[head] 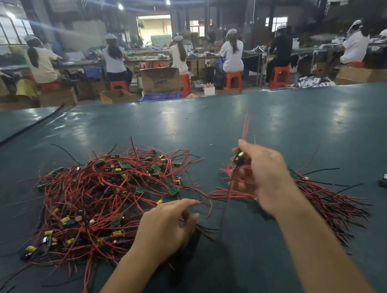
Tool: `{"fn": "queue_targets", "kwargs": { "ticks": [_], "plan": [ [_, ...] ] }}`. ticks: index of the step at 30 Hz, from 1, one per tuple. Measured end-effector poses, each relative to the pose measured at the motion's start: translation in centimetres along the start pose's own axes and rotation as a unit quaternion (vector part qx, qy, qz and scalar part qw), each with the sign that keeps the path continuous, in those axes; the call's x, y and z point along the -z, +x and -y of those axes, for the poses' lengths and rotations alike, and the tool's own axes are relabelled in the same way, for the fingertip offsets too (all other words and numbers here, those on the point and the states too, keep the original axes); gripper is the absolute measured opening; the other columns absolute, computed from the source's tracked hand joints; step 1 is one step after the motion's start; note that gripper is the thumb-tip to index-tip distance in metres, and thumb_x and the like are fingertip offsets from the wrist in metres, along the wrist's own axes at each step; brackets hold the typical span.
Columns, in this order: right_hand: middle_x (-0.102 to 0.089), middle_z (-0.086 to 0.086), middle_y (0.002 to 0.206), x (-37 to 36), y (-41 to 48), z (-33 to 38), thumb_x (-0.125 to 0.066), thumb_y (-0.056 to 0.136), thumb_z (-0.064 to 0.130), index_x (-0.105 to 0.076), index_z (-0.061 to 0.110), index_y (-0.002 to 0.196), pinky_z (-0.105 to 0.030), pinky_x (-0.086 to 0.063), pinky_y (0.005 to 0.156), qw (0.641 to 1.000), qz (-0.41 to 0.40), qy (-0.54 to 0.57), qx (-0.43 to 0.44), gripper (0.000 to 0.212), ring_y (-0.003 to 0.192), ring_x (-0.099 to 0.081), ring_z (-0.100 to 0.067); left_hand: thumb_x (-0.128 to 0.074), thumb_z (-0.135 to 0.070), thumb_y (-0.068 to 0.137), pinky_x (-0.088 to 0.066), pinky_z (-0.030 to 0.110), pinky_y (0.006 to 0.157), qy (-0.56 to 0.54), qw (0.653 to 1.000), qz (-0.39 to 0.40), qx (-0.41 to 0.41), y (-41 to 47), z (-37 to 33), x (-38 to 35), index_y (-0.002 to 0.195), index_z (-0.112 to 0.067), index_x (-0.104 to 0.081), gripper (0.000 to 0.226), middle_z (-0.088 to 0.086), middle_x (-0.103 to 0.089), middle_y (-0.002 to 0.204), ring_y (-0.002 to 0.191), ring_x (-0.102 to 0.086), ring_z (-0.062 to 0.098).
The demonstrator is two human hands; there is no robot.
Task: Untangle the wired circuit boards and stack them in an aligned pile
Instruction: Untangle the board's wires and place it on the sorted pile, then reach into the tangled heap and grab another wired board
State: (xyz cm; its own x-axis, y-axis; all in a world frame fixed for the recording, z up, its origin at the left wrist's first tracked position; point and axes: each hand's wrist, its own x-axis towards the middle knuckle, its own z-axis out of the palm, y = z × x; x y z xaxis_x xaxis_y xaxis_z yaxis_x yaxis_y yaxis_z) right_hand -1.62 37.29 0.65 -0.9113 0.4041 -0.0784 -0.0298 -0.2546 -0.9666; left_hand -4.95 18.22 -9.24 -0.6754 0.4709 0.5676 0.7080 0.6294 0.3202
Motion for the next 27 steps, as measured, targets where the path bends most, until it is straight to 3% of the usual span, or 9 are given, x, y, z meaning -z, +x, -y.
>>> {"fn": "queue_targets", "kwargs": {
  "ticks": [2,4,7,10,13,16,19,23,27],
  "plan": [
    [-0.059,0.008,0.046,1.0,1.3,1.6,-0.060,0.097,0.025,-0.065,0.014,0.069,-0.015,-0.041,0.039,0.993,-0.005,-0.113,0.034,0.031,0.039,-0.050,-0.006,-0.068,-0.031,0.089,-0.050,0.028,0.063,0.009,0.999,-0.024,0.020,0.1,0.2,0.0,0.109,-0.030,-0.072,0.020,-0.018,-0.069,0.082,0.074,-0.065,0.007],
    [-0.057,0.009,0.045,2.0,2.7,2.4,-0.060,0.097,0.029,-0.066,0.013,0.067,-0.021,-0.044,0.045,0.963,-0.023,-0.255,0.081,0.034,0.039,-0.049,-0.006,-0.071,-0.028,0.087,-0.052,0.029,0.060,0.016,0.998,-0.037,0.039,0.2,0.1,0.0,0.103,-0.030,-0.073,0.017,-0.019,-0.069,0.080,0.071,-0.065,0.007],
    [-0.065,-0.002,0.071,3.3,4.4,2.2,-0.056,0.096,0.039,-0.066,0.012,0.076,-0.035,-0.052,0.070,0.847,-0.051,-0.516,0.120,0.034,0.068,-0.061,-0.024,-0.068,-0.029,0.088,-0.053,0.028,0.062,0.020,0.998,-0.020,0.062,0.1,-0.1,-0.1,0.103,-0.030,-0.072,0.016,-0.019,-0.068,0.082,0.074,-0.064,0.005],
    [-0.067,-0.008,0.101,4.1,4.9,0.7,-0.054,0.097,0.041,-0.066,0.020,0.100,-0.035,-0.044,0.077,0.698,-0.097,-0.702,0.105,0.025,0.092,-0.061,-0.030,-0.070,-0.024,0.086,-0.051,0.024,0.063,0.025,0.997,-0.024,0.069,0.2,0.2,-0.1,0.102,-0.026,-0.073,0.016,-0.016,-0.068,0.088,0.078,-0.065,0.008],
    [-0.065,-0.006,0.115,4.6,5.0,-1.0,-0.055,0.097,0.035,-0.064,0.021,0.116,-0.036,-0.044,0.087,0.640,-0.121,-0.748,0.129,0.026,0.111,-0.060,-0.029,-0.070,-0.018,0.085,-0.049,0.030,0.079,0.042,0.995,-0.019,0.087,0.4,0.6,-0.2,0.108,-0.020,-0.072,0.022,-0.006,-0.065,0.104,0.095,-0.062,0.017],
    [-0.062,-0.002,0.117,4.4,4.8,-2.5,-0.055,0.095,0.034,-0.061,0.023,0.120,-0.037,-0.038,0.094,0.633,-0.114,-0.746,0.174,0.027,0.113,-0.056,-0.026,-0.062,-0.013,0.087,-0.038,0.039,0.102,0.071,0.989,0.006,0.129,0.3,1.1,-0.4,0.120,-0.021,-0.067,0.034,-0.002,-0.057,0.128,0.121,-0.050,0.021],
    [-0.063,-0.001,0.116,2.8,3.9,-3.8,-0.054,0.094,0.040,-0.063,0.027,0.119,-0.037,-0.036,0.093,0.684,-0.106,-0.684,0.230,0.029,0.111,-0.055,-0.026,-0.049,-0.020,0.094,-0.022,0.044,0.115,0.085,0.976,0.078,0.185,0.3,1.5,-0.9,0.141,-0.029,-0.048,0.048,0.002,-0.033,0.156,0.142,-0.027,0.022],
    [-0.065,0.004,0.113,-0.4,2.1,-6.2,-0.054,0.094,0.038,-0.065,0.027,0.116,-0.034,-0.033,0.091,0.763,-0.057,-0.587,0.266,0.027,0.108,-0.056,-0.022,-0.035,-0.030,0.099,-0.013,0.044,0.117,0.125,0.959,0.162,0.198,0.5,1.8,-1.6,0.152,-0.037,-0.025,0.054,0.005,-0.017,0.163,0.147,-0.016,0.022],
    [-0.065,0.007,0.108,-2.1,0.3,-8.8,-0.054,0.095,0.034,-0.067,0.026,0.113,-0.032,-0.033,0.091,0.793,-0.010,-0.539,0.285,0.024,0.103,-0.057,-0.018,-0.032,-0.036,0.100,-0.014,0.046,0.114,0.144,0.952,0.174,0.204,0.6,2.2,-1.8,0.149,-0.041,-0.028,0.050,0.001,-0.022,0.161,0.144,-0.019,0.023]
  ]
}}
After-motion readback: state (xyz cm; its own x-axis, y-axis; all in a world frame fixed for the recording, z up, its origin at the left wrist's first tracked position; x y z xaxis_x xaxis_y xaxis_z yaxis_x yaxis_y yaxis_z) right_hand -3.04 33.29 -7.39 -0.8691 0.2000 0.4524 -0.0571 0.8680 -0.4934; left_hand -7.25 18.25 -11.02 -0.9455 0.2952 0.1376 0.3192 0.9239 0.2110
